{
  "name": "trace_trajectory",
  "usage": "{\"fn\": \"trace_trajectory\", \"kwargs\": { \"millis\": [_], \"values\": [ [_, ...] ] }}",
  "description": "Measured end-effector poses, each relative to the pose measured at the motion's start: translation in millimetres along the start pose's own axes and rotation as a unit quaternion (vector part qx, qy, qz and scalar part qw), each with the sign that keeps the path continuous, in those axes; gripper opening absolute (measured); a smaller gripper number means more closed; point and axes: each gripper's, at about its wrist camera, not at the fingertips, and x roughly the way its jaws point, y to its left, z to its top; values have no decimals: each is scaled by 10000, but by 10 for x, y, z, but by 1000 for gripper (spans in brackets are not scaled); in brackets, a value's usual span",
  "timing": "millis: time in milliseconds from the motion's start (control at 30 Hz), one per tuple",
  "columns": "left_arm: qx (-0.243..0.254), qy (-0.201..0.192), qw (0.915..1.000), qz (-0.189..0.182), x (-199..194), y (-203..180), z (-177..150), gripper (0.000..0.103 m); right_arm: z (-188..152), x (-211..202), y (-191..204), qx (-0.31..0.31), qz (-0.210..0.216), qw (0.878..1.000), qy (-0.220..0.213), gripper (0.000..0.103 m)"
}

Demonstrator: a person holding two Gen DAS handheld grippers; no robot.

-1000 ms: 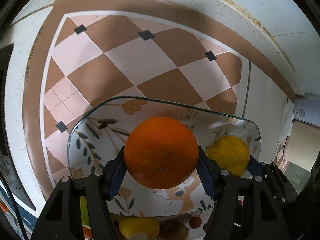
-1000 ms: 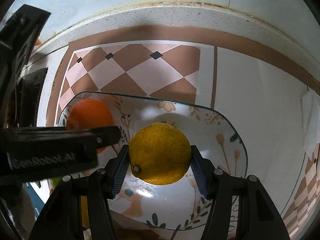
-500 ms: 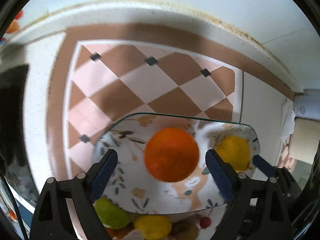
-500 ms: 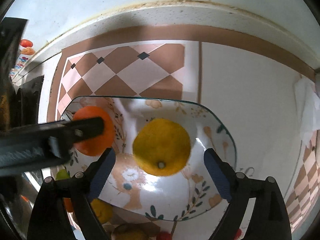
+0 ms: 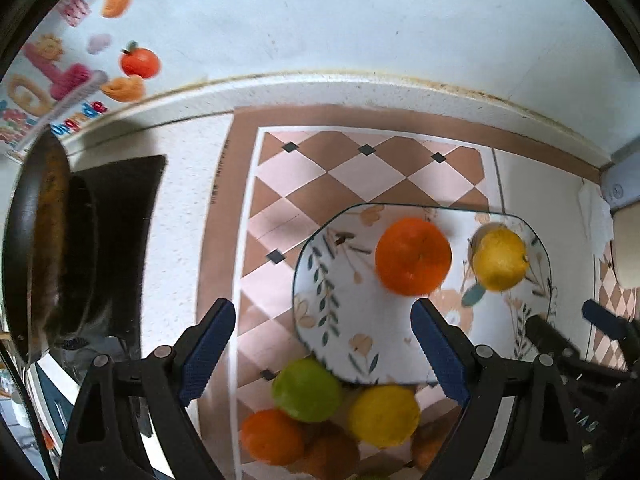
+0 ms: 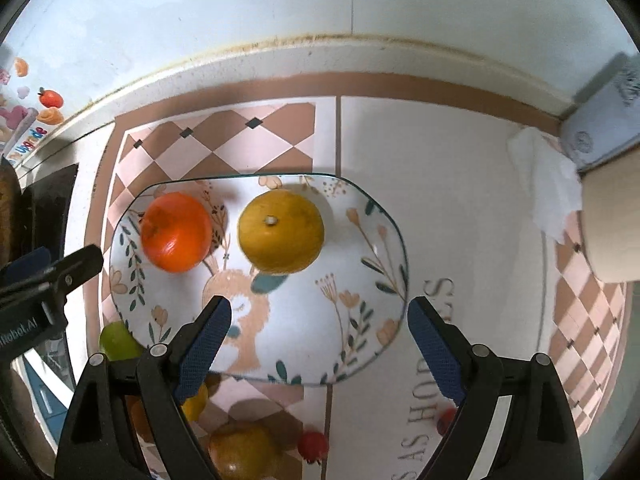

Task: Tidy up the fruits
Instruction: 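Lift both open tools back from the plate, then grasp a second orange with the left tool while the right grasps the brown pear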

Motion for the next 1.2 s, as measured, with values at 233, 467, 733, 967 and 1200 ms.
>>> {"fn": "trace_trajectory", "kwargs": {
  "millis": [233, 467, 733, 967, 1200],
  "values": [
    [-61, -485, 9987, -176, -382, 120, -413, 90, -354, -497, 94, 38, -43, 9991, -432, 92],
    [-25, -862, 9960, -228, -769, 204, -796, 90, -741, -939, 190, 59, -2, 9966, -826, 92],
    [-19, -1363, 9902, -298, -1216, 272, -1163, 90, -1221, -1460, 255, 100, -59, 9903, -1385, 92],
    [-84, -1448, 9884, -455, -1359, 298, -1378, 90, -1513, -1737, 305, 163, 85, 9868, -1606, 92],
    [-213, -1010, 9942, -285, -932, 459, -1383, 103, -1550, -1217, 208, 390, 445, 9929, -1032, 92]
  ]
}}
